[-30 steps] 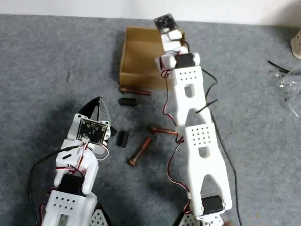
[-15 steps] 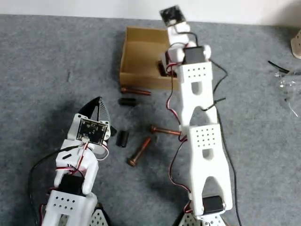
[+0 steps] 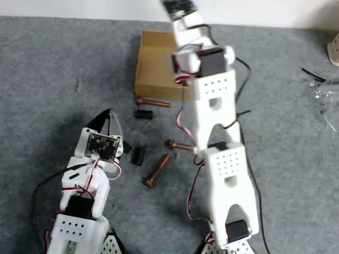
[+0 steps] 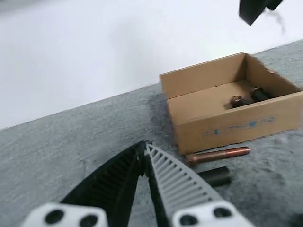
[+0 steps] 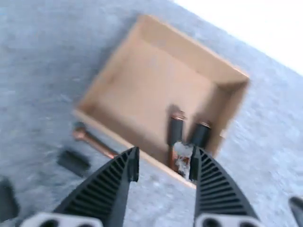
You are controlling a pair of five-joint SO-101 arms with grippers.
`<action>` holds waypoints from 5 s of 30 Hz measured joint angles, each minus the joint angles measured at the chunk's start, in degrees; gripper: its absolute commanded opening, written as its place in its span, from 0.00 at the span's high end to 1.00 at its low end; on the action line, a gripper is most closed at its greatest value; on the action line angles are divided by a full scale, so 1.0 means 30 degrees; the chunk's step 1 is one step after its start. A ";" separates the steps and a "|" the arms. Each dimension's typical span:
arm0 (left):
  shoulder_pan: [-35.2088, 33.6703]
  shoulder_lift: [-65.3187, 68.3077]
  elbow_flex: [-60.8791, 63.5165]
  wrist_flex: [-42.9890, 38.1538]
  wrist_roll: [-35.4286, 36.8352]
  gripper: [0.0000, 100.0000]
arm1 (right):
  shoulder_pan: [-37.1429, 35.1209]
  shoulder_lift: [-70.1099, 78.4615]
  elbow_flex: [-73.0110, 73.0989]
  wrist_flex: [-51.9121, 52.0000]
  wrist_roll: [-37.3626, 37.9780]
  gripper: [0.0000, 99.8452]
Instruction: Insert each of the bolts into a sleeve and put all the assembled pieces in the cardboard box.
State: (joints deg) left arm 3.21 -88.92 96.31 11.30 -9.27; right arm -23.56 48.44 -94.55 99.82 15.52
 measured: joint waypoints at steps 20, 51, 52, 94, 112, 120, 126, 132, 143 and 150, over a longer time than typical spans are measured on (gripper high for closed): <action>-0.0938 0.0000 0.0000 0.0000 0.0000 0.99 | -0.4308 -0.0117 0.7062 0.0000 0.1407 0.85; -0.0938 0.0000 0.0000 0.0000 0.0000 0.99 | -0.3194 0.3810 0.7179 -0.4044 0.3194 0.85; -0.0938 0.0000 0.0000 0.0000 0.0000 0.99 | -0.3194 0.3956 0.7179 -0.4044 0.3253 0.85; -0.0938 0.0029 0.0000 0.0000 0.0000 0.99 | -0.2520 1.0608 0.1348 -0.0703 0.5509 0.99; -0.0938 0.0029 0.0000 0.0000 0.0000 0.99 | -0.2637 0.9582 -0.0205 0.0088 0.0615 1.00; -0.0938 0.0029 0.0000 0.0000 0.0000 0.99 | -0.2696 0.6945 -0.0205 0.0117 0.0352 1.00; -0.0938 0.0029 0.0000 0.0000 0.0000 0.99 | -0.2755 0.5275 -0.0205 0.0205 -0.2286 1.00; -0.0938 0.0029 0.0000 0.0000 0.0000 0.99 | -0.3546 0.3516 -0.0205 0.0205 -0.2579 1.00; -0.0938 0.0029 0.0000 0.0000 0.0000 0.99 | -0.2930 -0.1553 0.2198 0.0205 -0.2520 1.00; -0.0938 0.0029 0.0000 -0.0117 0.0000 0.99 | -0.2842 -0.7092 0.8264 0.0205 -0.1905 1.00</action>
State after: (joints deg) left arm 0.40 -88.84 96.31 10.95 -9.27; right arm -32.09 27.16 -69.76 100.44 9.80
